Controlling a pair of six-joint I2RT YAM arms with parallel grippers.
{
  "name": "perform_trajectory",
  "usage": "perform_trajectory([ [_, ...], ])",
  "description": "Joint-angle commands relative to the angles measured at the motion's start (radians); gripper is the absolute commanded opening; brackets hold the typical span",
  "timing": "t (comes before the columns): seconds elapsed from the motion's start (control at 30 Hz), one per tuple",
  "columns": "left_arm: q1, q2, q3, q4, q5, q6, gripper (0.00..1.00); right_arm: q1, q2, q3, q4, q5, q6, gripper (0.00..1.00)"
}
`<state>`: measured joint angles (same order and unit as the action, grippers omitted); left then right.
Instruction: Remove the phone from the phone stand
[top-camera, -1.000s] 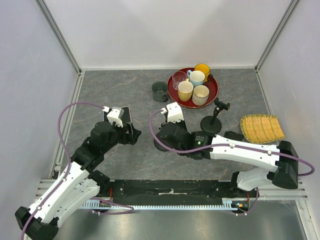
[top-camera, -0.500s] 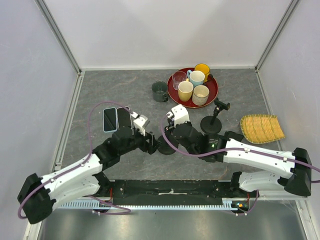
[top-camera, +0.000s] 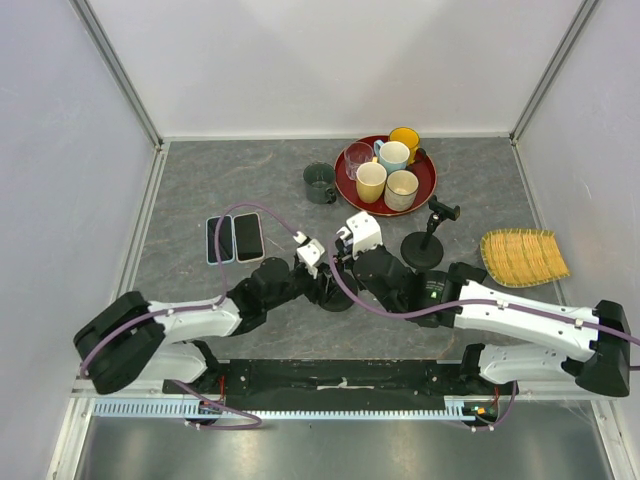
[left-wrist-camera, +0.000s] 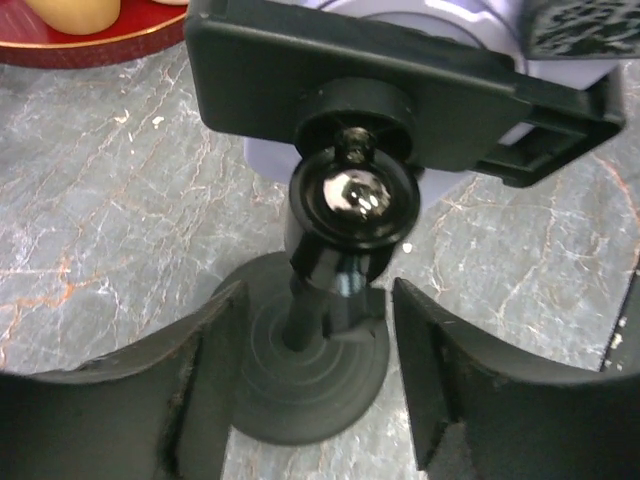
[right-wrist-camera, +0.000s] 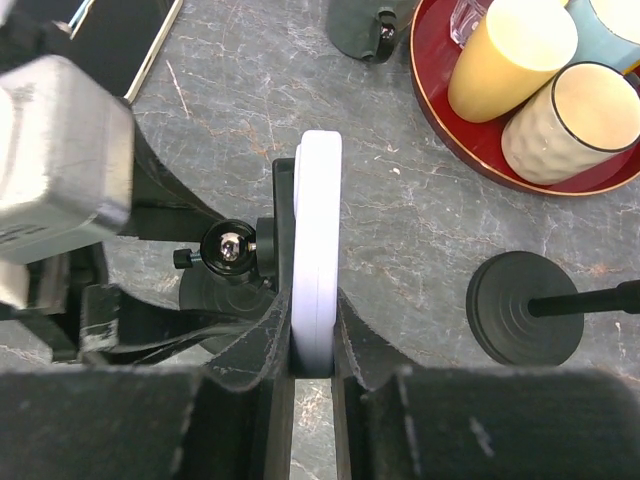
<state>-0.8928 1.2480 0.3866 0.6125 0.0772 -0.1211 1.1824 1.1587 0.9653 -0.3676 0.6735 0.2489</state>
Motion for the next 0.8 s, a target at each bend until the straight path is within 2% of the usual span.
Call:
perform_trajectory([
  [0.0,-0.003,0.106,0.014,0.292,-0.031,0.048,0.6,0.002,-0.05,-0.003,0.062,-0.011,-0.002,0.01],
  [0.13,-0.003,0.194,0.023,0.388,-0.014,0.034,0.46,0.002,-0.053,-0.011,0.062,-0.015,0.006,0.01],
  [0.17,-0.005,0.218,0.023,0.41,0.001,0.035,0.38,0.0,-0.06,-0.013,0.062,-0.017,0.006,0.02],
  [0.2,-0.005,0.226,0.024,0.421,0.007,0.038,0.35,0.0,-0.063,-0.017,0.062,-0.015,0.007,0.02],
  [0.27,-0.005,0.237,0.021,0.435,0.018,0.04,0.22,0.0,-0.071,-0.022,0.062,-0.012,0.012,0.03],
  [0.37,-0.018,0.234,0.018,0.437,0.018,0.05,0.04,0.002,-0.074,-0.02,0.059,-0.002,0.027,0.21],
  [0.4,-0.024,0.232,0.017,0.432,0.015,0.067,0.02,0.0,-0.076,-0.016,0.059,0.003,0.03,0.31],
  [0.5,-0.055,0.225,0.011,0.415,-0.008,0.106,0.02,0.002,-0.065,0.003,0.044,0.04,0.047,0.4],
  [0.6,-0.083,0.222,0.003,0.412,-0.045,0.12,0.02,-0.001,-0.05,0.021,0.033,0.103,0.062,0.44],
  [0.77,-0.103,0.215,-0.003,0.409,-0.073,0.12,0.02,-0.009,-0.028,0.035,0.027,0.159,0.084,0.45],
])
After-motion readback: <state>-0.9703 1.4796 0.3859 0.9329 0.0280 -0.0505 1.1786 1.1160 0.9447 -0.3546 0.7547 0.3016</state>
